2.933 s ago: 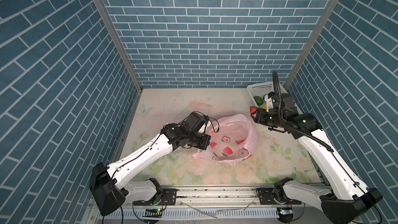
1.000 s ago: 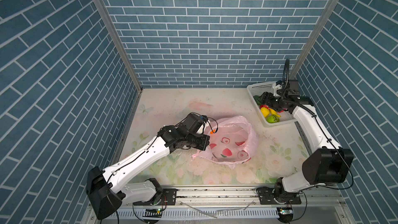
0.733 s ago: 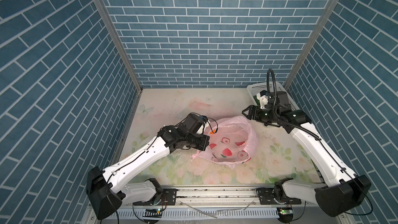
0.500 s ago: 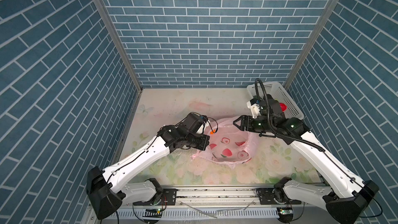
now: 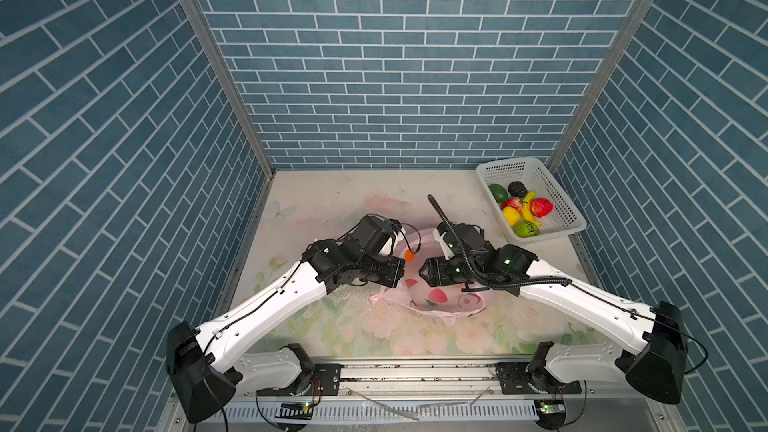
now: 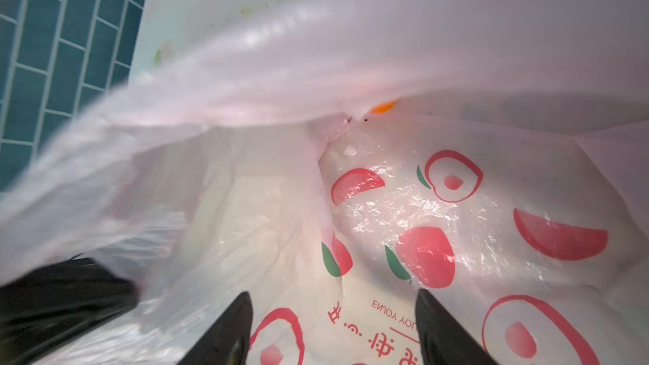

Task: Untie the knot of the plastic bag and take out the fruit
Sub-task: Pick up the fruit from the plastic bag.

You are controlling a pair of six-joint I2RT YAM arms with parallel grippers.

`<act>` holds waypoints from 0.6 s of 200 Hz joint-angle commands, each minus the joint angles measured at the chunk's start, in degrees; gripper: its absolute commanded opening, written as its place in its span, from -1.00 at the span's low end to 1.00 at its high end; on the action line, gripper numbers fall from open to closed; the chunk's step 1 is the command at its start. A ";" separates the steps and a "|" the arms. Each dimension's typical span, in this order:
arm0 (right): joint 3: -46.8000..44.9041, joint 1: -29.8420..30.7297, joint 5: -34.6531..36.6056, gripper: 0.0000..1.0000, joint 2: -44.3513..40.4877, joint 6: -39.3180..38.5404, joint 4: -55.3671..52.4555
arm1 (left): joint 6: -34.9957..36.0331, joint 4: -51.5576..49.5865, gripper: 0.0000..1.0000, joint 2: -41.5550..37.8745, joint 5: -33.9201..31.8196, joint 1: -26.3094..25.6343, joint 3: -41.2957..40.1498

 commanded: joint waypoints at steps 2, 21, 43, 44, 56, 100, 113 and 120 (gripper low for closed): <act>-3.19 1.62 2.93 0.41 1.70 2.78 3.63 | 0.26 -0.69 -1.00 0.65 -0.69 0.07 1.83; -4.36 2.53 2.30 0.39 3.39 4.29 4.52 | 0.13 -0.38 -1.00 0.85 -0.95 0.05 2.37; -5.40 2.98 0.80 0.37 5.57 6.03 5.45 | 0.15 -0.25 -1.00 1.15 -1.29 0.05 3.12; -5.48 2.99 0.71 0.36 5.67 6.12 5.55 | 0.18 -0.24 -1.00 1.22 -1.30 0.05 3.11; -6.06 2.99 0.12 0.35 6.72 6.88 6.21 | 0.30 -0.24 -1.00 1.33 -1.32 0.05 3.53; -6.18 2.72 -2.20 0.32 11.44 8.86 10.23 | 0.99 -0.76 -1.00 1.32 -1.75 0.05 4.66; -6.31 2.40 -4.07 0.31 12.96 9.58 11.96 | 1.05 -0.88 -1.00 1.32 -1.75 0.05 4.76; -6.14 2.22 -4.37 0.31 13.61 9.95 12.56 | 1.01 -0.88 -1.00 1.29 -1.70 0.05 4.75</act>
